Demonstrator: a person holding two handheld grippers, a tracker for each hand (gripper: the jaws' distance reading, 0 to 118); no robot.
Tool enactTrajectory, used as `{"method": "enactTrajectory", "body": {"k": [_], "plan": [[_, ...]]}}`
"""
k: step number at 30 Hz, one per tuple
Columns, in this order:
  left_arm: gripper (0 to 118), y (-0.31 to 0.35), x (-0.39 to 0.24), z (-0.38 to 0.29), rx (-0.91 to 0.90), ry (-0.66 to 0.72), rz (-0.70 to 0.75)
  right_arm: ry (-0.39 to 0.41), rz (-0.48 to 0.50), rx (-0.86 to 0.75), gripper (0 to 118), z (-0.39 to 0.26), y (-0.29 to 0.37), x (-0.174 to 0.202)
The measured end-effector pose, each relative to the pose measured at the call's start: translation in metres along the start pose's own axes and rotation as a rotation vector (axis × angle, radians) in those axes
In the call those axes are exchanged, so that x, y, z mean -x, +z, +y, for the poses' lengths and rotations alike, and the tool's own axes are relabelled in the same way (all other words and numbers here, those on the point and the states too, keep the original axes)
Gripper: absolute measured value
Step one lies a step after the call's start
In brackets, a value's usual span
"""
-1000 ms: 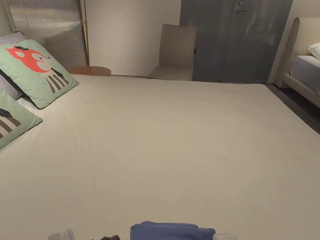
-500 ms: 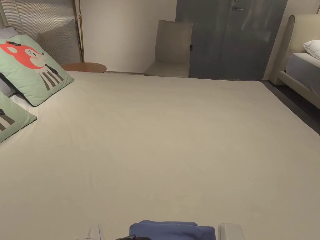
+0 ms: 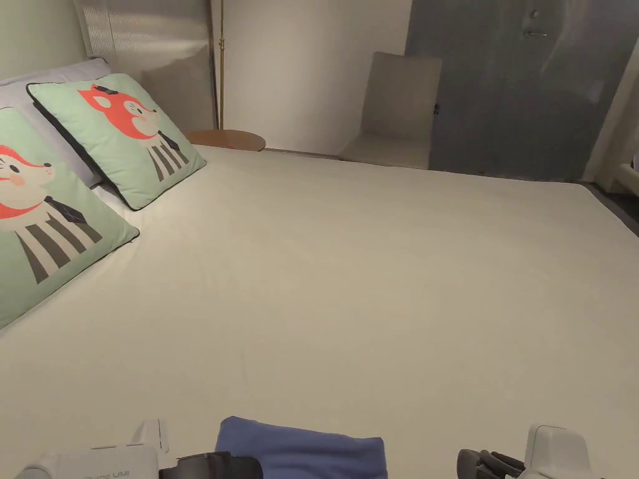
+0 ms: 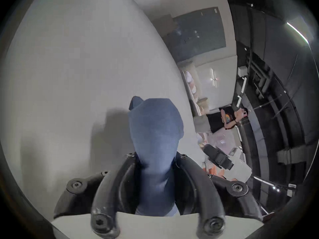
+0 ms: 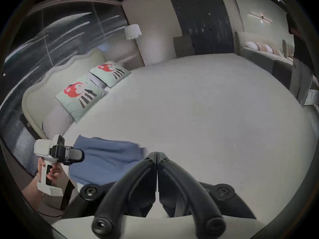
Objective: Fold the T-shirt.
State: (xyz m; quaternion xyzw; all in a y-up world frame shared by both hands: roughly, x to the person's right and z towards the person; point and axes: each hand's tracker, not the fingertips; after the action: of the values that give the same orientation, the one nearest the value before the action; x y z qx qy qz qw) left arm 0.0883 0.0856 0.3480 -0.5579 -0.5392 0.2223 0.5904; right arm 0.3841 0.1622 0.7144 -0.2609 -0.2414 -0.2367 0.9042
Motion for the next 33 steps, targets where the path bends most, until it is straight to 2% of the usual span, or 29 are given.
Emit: {"method": "enactTrajectory", "body": {"k": [4,8,11,16,17,19,21,22,23,25,27,28,29,30,31,32,33], "plan": [[22,0.082,0.035,0.04,-0.081,0.041,0.113,0.049,0.014,-0.017,0,0.01,-0.015,0.028],[22,0.145,0.055,0.066,-0.139,0.107,0.193,0.057,0.042,-0.009,0,0.016,-0.031,0.049],[22,0.173,0.072,0.082,-0.167,0.137,0.281,0.067,0.054,-0.006,0,0.02,-0.039,0.057],[25,0.177,0.095,0.095,-0.149,0.207,0.311,0.079,0.039,-0.012,0,0.025,-0.043,0.064],[31,0.173,0.093,0.094,-0.146,0.2,0.343,0.078,0.039,-0.012,0,0.025,-0.042,0.064],[66,0.171,0.077,0.092,-0.19,0.137,0.511,0.091,0.031,-0.011,0,0.026,-0.041,0.064],[105,0.175,0.056,0.083,-0.317,0.014,0.681,0.105,0.023,-0.014,0,0.027,-0.037,0.063],[110,0.177,0.041,0.077,-0.364,-0.072,0.733,0.112,0.02,-0.017,0,0.027,-0.036,0.062],[109,0.177,0.024,0.072,-0.366,-0.133,0.736,0.117,0.013,-0.022,0,0.028,-0.034,0.06],[109,0.178,-0.001,0.062,-0.341,-0.162,0.686,0.119,0.004,-0.033,0,0.03,-0.031,0.057],[106,0.169,-0.025,0.05,-0.286,-0.166,0.596,0.091,0.013,-0.048,0,0.03,-0.026,0.05],[98,0.16,-0.036,0.043,-0.27,-0.168,0.559,0.083,0.014,-0.056,0,0.03,-0.023,0.048],[80,0.154,-0.041,0.037,-0.256,-0.18,0.531,0.083,0.012,-0.063,0,0.03,-0.02,0.046],[45,0.142,-0.051,0.029,-0.264,-0.181,0.526,0.082,0.009,-0.069,0,0.029,-0.016,0.043],[15,0.129,-0.057,0.023,-0.261,-0.174,0.518,0.081,0.004,-0.074,0,0.028,-0.013,0.041],[1,0.115,-0.063,0.016,-0.252,-0.16,0.516,0.079,-0.003,-0.077,0,0.028,-0.009,0.038],[1,0.101,-0.065,0.011,-0.237,-0.148,0.5,0.075,-0.011,-0.081,0,0.027,-0.005,0.034]]}}
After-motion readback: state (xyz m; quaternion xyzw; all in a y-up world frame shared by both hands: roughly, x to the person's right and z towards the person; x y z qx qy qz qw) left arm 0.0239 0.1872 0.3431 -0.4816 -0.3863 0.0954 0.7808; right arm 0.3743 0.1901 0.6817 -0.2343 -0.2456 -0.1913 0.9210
